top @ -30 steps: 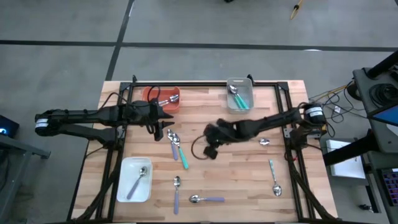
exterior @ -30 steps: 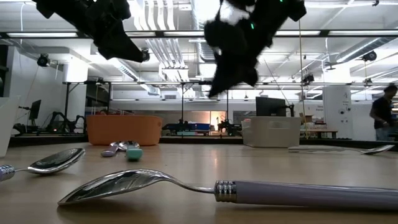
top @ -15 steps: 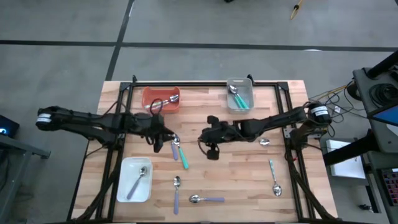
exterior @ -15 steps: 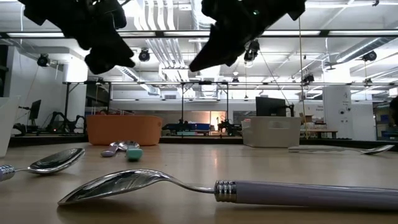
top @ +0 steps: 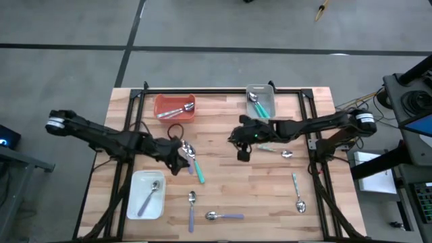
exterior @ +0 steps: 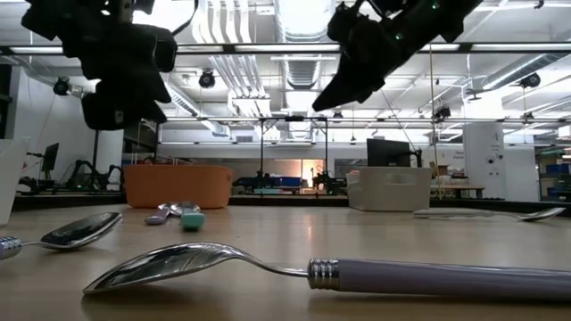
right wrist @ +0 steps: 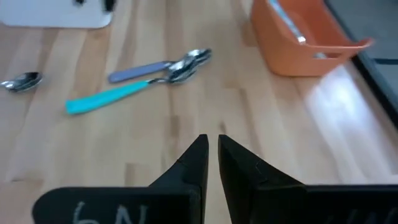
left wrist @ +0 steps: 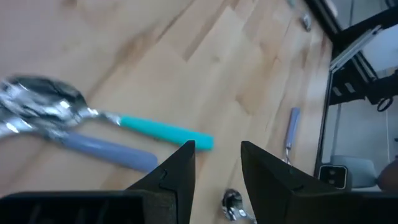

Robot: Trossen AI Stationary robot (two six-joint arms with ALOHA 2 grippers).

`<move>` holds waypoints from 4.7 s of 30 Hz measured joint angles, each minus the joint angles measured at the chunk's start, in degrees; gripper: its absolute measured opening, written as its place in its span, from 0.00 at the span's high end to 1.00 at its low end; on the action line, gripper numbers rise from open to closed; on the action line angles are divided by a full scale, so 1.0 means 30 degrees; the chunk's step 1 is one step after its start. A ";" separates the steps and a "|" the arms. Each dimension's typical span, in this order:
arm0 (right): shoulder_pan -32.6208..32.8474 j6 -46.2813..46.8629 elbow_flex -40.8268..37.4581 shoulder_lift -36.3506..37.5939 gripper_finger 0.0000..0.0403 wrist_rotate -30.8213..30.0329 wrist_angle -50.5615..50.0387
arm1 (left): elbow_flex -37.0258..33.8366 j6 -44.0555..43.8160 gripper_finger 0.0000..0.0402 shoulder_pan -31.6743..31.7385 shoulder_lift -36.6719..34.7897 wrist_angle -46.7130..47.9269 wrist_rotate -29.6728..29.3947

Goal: Sort silverware by color (type)
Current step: Put the top purple spoon into the white bin

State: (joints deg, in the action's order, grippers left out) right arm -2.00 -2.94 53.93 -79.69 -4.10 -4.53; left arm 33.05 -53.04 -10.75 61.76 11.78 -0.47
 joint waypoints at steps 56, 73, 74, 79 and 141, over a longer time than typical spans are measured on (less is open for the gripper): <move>-0.0933 -0.3043 -0.0202 0.2917 0.93 -0.0165 -0.1817 | 0.6663 -0.4620 0.73 0.1146 1.1570 1.1178 -0.3173; -0.1006 -0.2932 -0.0202 0.2917 0.93 -0.0153 -0.1817 | 0.4545 -0.4566 0.73 0.1170 1.1432 0.8429 -0.4721; -0.1006 -0.2878 -0.0202 0.2917 0.93 -0.0146 -0.1817 | 0.4521 -0.4570 0.73 0.1175 1.1432 0.8434 -0.4722; -0.1013 -0.2871 -0.0202 0.2917 0.93 -0.0146 -0.1817 | 0.4505 -0.4573 0.76 0.1175 1.1456 0.8396 -0.4877; -0.1851 -0.3050 -0.0084 0.1766 0.93 -0.0138 -0.0505 | 0.6921 -1.6505 0.93 -1.4010 -0.0204 1.7796 0.4648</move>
State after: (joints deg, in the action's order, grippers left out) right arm -7.55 -12.09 53.67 -74.39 -4.51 -6.04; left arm 53.81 -102.56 -52.78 61.14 65.17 13.47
